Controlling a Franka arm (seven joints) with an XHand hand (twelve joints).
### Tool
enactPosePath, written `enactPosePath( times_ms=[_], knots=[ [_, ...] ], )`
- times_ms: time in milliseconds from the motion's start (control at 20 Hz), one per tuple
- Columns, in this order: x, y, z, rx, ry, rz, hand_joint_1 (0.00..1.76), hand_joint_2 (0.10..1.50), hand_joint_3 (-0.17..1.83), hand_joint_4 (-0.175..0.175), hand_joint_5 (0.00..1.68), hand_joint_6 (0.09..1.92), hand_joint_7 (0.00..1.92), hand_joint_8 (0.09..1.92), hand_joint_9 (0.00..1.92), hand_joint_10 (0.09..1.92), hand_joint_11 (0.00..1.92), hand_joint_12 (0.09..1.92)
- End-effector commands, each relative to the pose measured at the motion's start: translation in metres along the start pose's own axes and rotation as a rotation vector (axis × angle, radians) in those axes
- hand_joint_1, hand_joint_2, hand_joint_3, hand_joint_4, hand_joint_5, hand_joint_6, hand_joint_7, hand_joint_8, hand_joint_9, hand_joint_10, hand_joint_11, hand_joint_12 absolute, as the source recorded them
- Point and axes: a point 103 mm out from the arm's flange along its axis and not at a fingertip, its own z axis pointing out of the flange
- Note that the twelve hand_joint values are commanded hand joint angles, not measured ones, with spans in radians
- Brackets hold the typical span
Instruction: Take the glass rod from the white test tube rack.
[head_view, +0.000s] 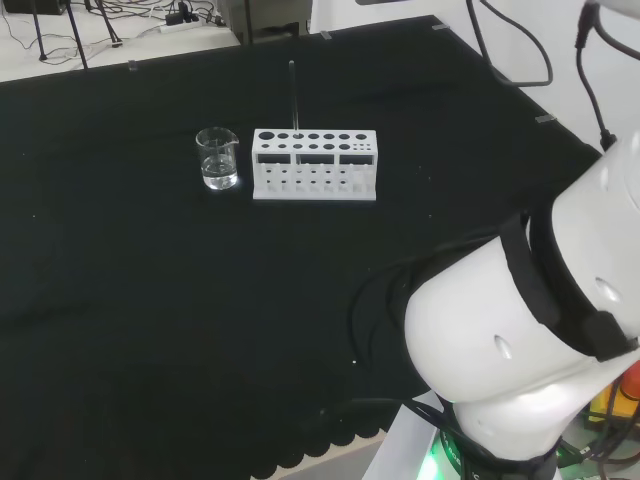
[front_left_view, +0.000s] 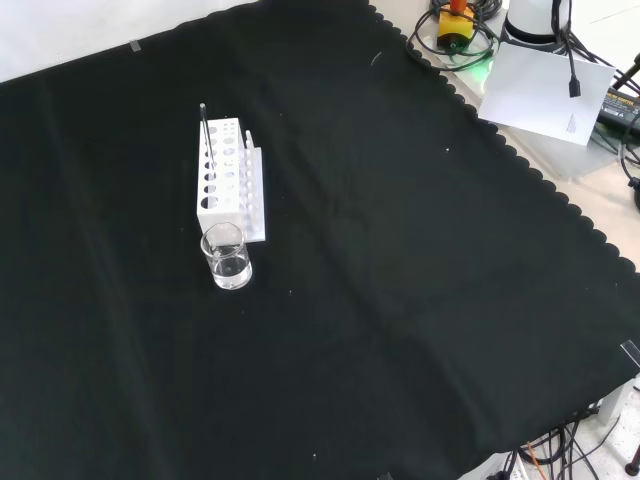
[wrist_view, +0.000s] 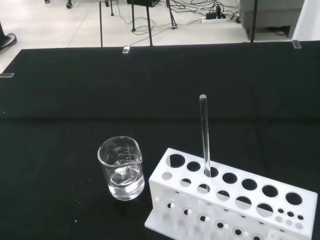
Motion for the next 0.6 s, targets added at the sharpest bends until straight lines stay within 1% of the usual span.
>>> enactPosePath(
  times_ms=[50, 150, 350, 600],
  knots=[
    [-0.018, 0.045, 0.017, -0.004, 0.015, -0.02, 0.66, 0.84, 0.54, -0.092, 0.05, 0.09, 0.0, 0.75, 0.09, 0.86, 0.0, 1.25],
    [-0.021, 0.057, 0.022, 0.0, 0.01, -0.022, 0.66, 0.84, 0.54, -0.093, 0.06, 0.09, 0.0, 0.76, 0.1, 0.86, 0.0, 1.27],
    [-0.025, 0.069, 0.033, 0.015, -0.02, -0.02, 0.67, 0.84, 0.54, -0.1, 0.08, 0.09, 0.02, 0.79, 0.12, 0.86, 0.0, 1.29],
    [-0.034, 0.085, 0.059, 0.043, -0.01, -0.015, 0.67, 0.85, 0.54, -0.104, 0.1, 0.09, 0.06, 0.82, 0.15, 0.87, 0.0, 1.3]
  ],
)
